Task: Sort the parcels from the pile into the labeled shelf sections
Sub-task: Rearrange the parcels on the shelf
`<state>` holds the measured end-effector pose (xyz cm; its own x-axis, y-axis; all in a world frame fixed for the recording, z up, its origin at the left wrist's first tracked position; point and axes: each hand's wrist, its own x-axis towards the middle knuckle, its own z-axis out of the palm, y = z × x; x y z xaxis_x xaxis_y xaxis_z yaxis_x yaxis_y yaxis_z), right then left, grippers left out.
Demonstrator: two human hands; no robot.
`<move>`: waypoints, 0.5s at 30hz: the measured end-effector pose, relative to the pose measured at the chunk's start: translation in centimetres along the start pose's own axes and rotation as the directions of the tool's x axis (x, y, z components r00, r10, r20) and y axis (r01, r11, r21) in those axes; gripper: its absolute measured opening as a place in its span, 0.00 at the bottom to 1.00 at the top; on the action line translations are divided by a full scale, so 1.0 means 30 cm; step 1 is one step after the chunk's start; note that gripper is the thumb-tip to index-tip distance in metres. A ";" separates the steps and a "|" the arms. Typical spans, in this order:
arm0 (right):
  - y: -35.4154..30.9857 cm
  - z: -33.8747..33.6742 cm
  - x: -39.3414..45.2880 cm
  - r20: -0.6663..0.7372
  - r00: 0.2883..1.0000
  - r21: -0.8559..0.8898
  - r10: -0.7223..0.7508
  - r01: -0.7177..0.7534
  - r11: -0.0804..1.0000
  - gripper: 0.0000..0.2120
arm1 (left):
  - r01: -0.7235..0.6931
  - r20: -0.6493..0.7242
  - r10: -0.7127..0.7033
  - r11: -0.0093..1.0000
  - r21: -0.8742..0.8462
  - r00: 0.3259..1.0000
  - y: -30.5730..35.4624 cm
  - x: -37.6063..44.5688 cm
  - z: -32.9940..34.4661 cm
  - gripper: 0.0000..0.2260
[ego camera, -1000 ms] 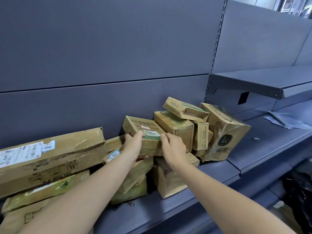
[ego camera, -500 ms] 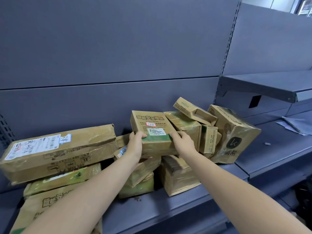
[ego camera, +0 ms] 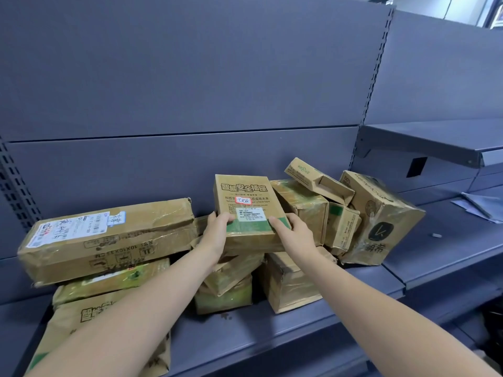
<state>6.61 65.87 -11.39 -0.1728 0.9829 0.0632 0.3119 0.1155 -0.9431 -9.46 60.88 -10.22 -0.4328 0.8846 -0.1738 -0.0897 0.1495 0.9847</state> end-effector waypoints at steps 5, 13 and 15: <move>0.026 0.019 -0.033 -0.005 0.999 -0.001 -0.053 0.053 0.999 0.19 | -0.082 -0.053 0.094 0.978 0.190 0.994 -0.006 -0.007 -0.019 0.25; 0.026 0.045 -0.058 -0.021 1.000 0.105 -0.022 0.024 0.994 0.28 | -0.155 -0.045 0.183 0.921 0.357 0.982 -0.033 -0.042 -0.054 0.24; 0.026 0.056 -0.065 -0.017 1.000 0.105 -0.019 0.020 0.994 0.29 | -0.174 -0.035 0.198 0.922 0.347 0.980 -0.032 -0.056 -0.065 0.23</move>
<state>5.63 63.81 -12.80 -0.1624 0.9829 0.0863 0.2082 0.1197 -0.9707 -10.40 58.39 -10.89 -0.4727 0.8809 0.0246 0.3037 0.1367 0.9429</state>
